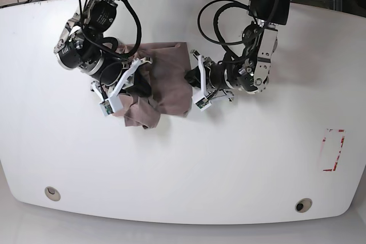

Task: Layout the t-shirt on the table in an organized manner, then fold the t-shirt properly
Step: 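Press the folded bundle together with both grippers and release, then grasp the folded bundle edges with both grippers and tidy them, then rotate and square the folded shirt with both grippers, then grasp the folded shirt with the left gripper and drag it beside the red tape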

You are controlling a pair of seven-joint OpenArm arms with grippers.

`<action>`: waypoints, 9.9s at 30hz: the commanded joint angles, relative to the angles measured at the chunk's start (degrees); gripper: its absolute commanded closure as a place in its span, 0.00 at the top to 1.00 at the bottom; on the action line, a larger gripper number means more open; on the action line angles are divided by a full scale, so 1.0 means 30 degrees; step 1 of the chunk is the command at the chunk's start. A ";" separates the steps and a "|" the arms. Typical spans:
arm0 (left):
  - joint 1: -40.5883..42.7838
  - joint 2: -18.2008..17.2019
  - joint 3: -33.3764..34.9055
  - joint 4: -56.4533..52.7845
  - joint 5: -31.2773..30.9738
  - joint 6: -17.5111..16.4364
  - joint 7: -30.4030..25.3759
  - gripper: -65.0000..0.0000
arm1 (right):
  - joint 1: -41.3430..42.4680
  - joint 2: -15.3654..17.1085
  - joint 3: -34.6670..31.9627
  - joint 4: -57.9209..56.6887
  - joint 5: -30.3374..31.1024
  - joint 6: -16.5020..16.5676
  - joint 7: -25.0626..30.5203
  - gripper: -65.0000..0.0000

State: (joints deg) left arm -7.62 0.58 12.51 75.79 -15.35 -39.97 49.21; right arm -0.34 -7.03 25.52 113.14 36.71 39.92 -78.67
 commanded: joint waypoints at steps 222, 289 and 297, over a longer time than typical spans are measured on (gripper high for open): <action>-0.1051 -0.3080 0.3932 0.1858 0.4312 -0.0012 0.0607 0.10 | -0.4004 0.5668 -0.4242 -0.6608 -0.7386 0.0026 1.3873 0.13; 0.1645 0.0964 0.2554 -0.1043 0.4547 1.0904 -1.1671 0.19 | -0.4854 0.4877 -0.2660 -0.0864 -0.7386 0.0026 1.1910 0.07; 0.1704 -0.1028 0.2408 -0.0457 0.4371 1.0787 -0.9063 0.19 | -0.4913 0.4936 -0.2631 -0.0835 -0.7386 0.0026 1.1910 0.07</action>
State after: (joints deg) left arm -2.70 1.39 20.21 72.99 -2.87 -8.25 17.21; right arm -15.44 7.27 17.28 109.45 13.74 39.94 -44.14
